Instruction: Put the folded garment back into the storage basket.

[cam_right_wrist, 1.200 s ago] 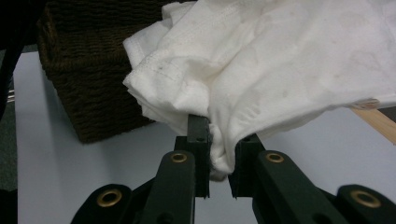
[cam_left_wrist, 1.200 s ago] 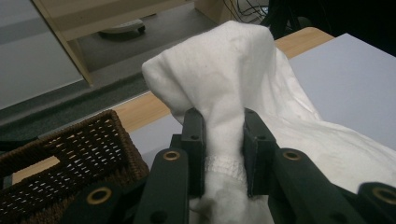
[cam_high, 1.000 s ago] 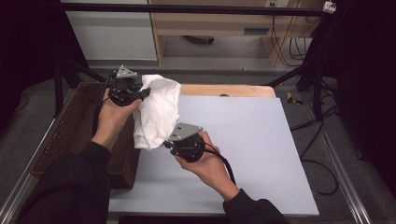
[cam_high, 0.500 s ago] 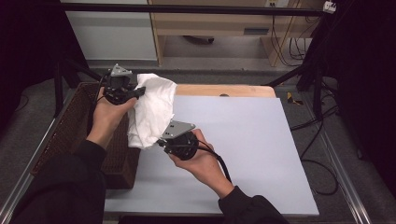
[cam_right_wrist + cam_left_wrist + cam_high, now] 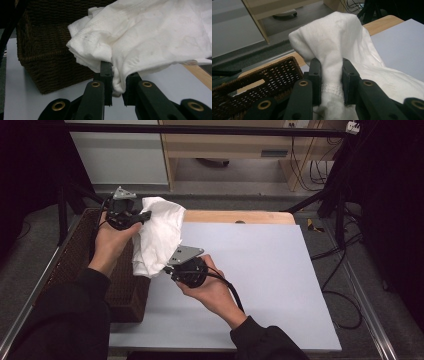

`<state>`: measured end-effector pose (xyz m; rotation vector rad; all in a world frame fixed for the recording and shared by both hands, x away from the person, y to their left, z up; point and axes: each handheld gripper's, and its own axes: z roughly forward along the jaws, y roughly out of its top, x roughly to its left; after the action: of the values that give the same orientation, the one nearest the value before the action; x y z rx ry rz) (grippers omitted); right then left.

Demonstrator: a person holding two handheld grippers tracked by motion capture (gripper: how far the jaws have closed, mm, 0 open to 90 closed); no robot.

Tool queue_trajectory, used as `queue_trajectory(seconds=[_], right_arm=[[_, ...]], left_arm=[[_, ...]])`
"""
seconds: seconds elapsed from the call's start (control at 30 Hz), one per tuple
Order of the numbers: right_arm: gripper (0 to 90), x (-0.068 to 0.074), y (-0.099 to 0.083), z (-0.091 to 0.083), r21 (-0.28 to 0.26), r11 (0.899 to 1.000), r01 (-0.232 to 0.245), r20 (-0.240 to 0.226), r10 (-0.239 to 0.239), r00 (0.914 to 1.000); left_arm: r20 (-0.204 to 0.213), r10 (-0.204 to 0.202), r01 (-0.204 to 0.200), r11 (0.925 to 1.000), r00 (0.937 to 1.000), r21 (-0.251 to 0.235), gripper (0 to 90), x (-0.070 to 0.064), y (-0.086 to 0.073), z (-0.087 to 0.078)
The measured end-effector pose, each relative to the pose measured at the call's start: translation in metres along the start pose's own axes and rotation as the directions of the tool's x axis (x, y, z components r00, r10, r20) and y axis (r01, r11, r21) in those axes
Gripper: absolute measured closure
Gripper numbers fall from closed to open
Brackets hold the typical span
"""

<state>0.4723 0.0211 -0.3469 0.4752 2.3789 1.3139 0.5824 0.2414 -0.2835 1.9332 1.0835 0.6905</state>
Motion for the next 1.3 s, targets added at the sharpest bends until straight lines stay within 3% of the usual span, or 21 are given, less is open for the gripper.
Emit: queue_trajectory(seconds=[0.83, 1.3], right_arm=[[81.6, 0.009, 0.023, 0.018, -0.011, 0.999, 0.03, -0.019, -0.03, 0.9994], [81.6, 0.018, 0.034, 0.029, -0.027, 0.999, 0.024, -0.04, -0.025, 0.9989]], left_arm=[[-0.049, -0.008, 0.009, 0.9999, 0.9988, 0.01, 73.8, 0.024, -0.007, -0.015], [-0.065, -0.014, 0.015, 0.9998, 0.9978, 0.015, 73.9, 0.036, -0.012, -0.021]])
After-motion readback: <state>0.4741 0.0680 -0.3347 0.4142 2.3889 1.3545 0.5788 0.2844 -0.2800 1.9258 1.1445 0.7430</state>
